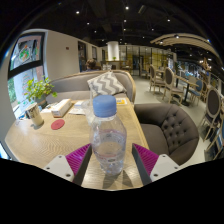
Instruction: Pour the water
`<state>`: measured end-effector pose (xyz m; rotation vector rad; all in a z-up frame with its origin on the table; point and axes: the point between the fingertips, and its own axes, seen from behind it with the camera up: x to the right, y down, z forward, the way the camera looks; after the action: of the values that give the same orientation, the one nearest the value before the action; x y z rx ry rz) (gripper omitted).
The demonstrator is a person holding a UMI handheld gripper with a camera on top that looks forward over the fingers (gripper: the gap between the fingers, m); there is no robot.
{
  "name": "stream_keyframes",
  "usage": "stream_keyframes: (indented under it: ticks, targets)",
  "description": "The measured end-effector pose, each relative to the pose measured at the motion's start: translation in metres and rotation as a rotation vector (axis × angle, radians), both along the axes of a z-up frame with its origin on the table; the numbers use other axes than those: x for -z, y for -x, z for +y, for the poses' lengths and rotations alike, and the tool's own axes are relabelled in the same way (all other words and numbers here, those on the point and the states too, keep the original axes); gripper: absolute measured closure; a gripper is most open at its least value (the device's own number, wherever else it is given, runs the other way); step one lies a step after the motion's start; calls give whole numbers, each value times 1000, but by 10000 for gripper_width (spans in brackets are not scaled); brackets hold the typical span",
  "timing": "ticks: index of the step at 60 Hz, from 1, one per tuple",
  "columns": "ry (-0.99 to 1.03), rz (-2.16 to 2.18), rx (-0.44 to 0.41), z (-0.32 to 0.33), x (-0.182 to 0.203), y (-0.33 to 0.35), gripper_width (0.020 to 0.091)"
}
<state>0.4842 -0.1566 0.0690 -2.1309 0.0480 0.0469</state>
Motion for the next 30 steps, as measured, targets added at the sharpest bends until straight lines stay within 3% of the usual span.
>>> stream_keyframes:
  ticks: [8,12,14,23,30]
  targets:
    - [-12,23,-13,14,13,6,513]
    - [-27,20,-9,16,12,5,549]
    - [-31,13,-7,19,13,4,619]
    - [-59,-9,21,21,11,-1,727]
    - [-46,-34,29,19,11,1,732]
